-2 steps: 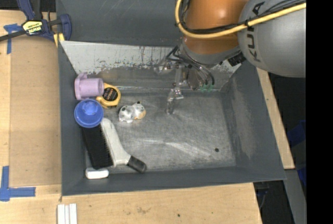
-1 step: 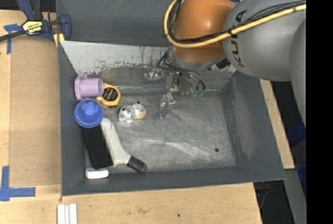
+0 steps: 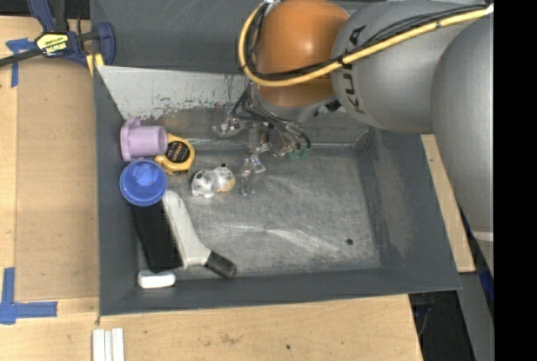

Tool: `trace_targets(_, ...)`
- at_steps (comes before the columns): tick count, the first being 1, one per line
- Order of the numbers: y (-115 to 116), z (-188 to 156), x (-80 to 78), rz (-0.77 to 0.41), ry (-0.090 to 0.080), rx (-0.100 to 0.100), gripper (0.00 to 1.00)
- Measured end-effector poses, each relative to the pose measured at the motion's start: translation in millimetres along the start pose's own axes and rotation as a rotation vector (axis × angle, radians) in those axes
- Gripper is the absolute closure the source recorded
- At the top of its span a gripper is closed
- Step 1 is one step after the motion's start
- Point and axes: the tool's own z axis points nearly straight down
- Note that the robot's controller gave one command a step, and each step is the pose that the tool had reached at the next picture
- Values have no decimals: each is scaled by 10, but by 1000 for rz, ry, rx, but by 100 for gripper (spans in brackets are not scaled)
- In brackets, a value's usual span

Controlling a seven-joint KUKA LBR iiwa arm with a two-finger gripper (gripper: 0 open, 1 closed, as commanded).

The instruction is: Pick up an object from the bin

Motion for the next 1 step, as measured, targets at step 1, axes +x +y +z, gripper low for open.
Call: trace_targets(1,28,348,-56,-139,-3,0,0)
